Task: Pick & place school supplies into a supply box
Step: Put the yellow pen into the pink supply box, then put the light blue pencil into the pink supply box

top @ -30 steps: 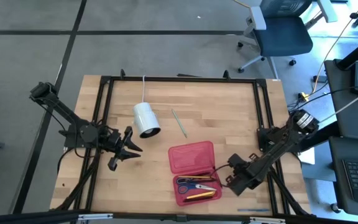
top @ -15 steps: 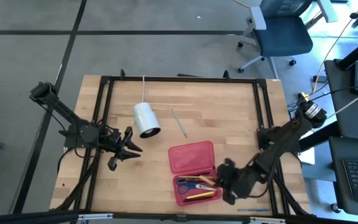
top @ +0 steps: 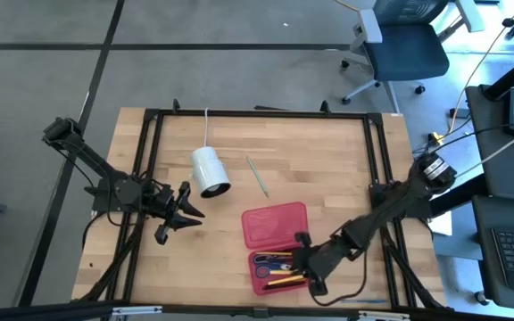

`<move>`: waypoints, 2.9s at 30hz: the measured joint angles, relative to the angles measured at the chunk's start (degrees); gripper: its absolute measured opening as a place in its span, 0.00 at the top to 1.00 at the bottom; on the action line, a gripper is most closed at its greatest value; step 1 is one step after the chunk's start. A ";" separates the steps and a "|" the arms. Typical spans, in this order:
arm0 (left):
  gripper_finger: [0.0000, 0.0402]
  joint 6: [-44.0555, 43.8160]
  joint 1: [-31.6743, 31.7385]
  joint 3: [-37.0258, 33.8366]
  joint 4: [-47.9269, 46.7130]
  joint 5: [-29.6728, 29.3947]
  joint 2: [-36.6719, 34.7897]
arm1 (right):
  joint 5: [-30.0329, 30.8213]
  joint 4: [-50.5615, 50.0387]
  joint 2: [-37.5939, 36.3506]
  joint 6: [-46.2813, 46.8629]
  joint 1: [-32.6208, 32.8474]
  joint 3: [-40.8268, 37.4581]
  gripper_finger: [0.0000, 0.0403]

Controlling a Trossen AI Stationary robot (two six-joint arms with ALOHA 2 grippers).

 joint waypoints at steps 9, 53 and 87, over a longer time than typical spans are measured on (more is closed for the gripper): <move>0.77 0.00 0.01 0.00 0.00 0.00 0.00 | -2.49 -0.06 5.35 -0.14 -0.53 0.00 0.89; 0.78 -0.02 0.02 0.00 -0.01 0.03 0.00 | -5.09 -15.51 -1.84 0.32 -1.73 10.93 0.72; 0.65 0.02 0.02 0.00 0.26 -8.23 0.00 | 10.12 0.37 -40.90 -16.67 -14.23 -20.25 0.72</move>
